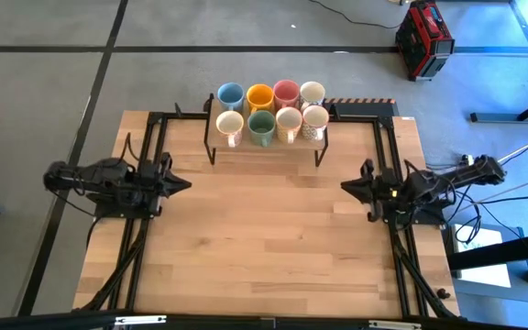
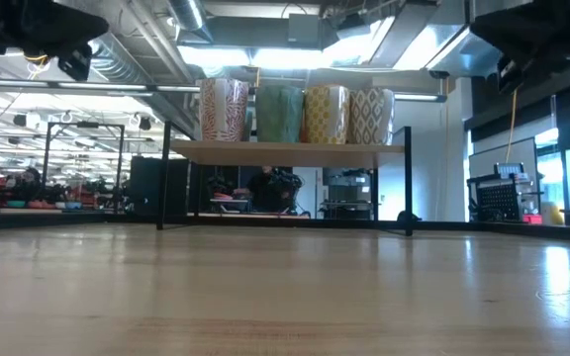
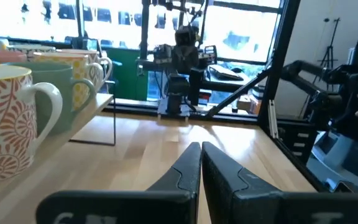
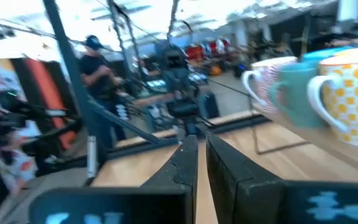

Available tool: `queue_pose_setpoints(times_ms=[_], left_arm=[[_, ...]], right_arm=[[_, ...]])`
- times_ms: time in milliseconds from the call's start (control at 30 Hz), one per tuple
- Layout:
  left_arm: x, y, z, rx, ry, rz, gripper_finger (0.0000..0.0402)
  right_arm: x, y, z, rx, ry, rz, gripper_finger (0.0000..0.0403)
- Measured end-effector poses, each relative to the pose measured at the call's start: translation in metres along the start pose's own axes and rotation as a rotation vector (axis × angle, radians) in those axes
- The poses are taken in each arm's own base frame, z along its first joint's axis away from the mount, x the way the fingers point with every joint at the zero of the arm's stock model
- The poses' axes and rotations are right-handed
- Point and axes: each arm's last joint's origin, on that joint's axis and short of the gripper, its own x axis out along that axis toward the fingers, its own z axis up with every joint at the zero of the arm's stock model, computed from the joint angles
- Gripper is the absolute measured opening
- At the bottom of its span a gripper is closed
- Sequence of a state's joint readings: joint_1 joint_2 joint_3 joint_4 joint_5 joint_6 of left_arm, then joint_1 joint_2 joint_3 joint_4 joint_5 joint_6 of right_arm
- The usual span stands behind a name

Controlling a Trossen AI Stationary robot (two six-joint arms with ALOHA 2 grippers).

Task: Place coffee mugs
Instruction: Return to Home Position

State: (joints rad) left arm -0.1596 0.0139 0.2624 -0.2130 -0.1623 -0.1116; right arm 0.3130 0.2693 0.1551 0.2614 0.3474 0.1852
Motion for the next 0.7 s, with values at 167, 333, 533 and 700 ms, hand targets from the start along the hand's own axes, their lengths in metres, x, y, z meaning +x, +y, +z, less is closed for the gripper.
queue_pose_setpoints(times_ms=[167,333,533,700], left_arm=[[0.002,0.002,-0.009,0.017,0.011,0.019,0.0009],[0.005,0.005,-0.014,0.022,0.004,0.045,0.0009],[0.009,0.007,-0.028,0.039,0.052,-0.010,0.0009],[0.013,0.008,-0.037,0.022,0.054,-0.032,0.0009]], right_arm=[[-0.007,-0.009,-0.018,0.010,-0.050,-0.009,0.0024],[-0.007,-0.022,-0.028,-0.011,-0.065,-0.051,0.0024],[-0.008,-0.035,-0.028,-0.045,-0.045,-0.063,0.0024],[-0.009,-0.041,-0.027,-0.056,-0.039,-0.066,0.0024]])
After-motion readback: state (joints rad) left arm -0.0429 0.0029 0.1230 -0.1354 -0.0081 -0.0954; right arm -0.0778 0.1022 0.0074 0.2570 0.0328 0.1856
